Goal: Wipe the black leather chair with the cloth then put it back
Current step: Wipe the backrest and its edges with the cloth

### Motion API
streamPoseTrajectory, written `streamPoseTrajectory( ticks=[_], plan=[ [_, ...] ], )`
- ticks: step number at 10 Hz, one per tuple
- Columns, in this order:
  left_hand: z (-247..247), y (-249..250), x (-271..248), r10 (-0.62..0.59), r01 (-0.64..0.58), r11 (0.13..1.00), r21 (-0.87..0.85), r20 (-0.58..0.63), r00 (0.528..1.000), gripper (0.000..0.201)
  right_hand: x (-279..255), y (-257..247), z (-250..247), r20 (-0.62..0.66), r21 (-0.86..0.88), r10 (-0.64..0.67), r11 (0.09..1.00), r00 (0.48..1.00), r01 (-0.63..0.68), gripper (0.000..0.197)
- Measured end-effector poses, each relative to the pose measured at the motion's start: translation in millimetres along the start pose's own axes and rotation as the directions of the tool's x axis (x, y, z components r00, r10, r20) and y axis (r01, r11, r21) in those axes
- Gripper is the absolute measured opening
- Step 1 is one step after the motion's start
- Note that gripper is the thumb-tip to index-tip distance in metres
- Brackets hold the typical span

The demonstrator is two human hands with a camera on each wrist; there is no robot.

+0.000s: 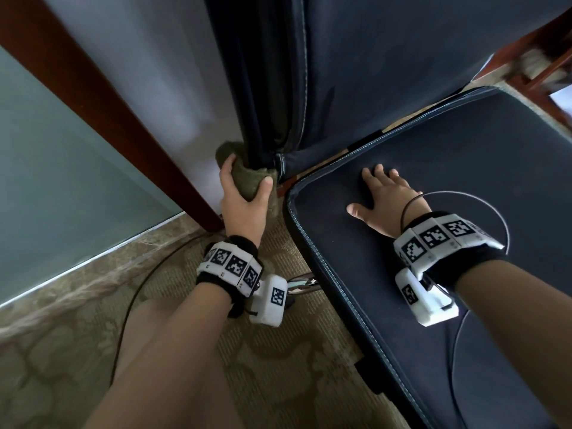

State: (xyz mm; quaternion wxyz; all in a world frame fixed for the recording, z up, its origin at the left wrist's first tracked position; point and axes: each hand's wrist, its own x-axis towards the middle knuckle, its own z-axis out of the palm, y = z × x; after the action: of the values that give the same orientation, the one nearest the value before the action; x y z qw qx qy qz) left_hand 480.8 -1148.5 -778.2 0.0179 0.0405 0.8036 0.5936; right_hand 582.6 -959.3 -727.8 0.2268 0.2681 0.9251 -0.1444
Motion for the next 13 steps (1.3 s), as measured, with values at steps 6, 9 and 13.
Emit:
streamPoseTrajectory(
  ticks=[6,9,13],
  plan=[
    [13.4,-3.5,9.1,-0.012,0.011,0.996,0.091,0.004,1.0,0.062,-0.4,0.0,-1.2,0.014,-0.053,0.007,0.999,1.0,-0.006,0.078],
    [20.9,23.7,7.2,0.069,-0.071,0.997,-0.005,-0.154,0.986,0.062,-1.0,1.0,-0.5,0.001,-0.045,0.004,0.999,1.0,-0.004,0.077],
    [25.9,-2.5,4.3,-0.119,0.125,0.982,0.142,-0.052,0.992,0.059,-1.8,0.6,-0.2,0.011,-0.03,0.007,1.0,1.0,-0.007,0.077]
  ],
)
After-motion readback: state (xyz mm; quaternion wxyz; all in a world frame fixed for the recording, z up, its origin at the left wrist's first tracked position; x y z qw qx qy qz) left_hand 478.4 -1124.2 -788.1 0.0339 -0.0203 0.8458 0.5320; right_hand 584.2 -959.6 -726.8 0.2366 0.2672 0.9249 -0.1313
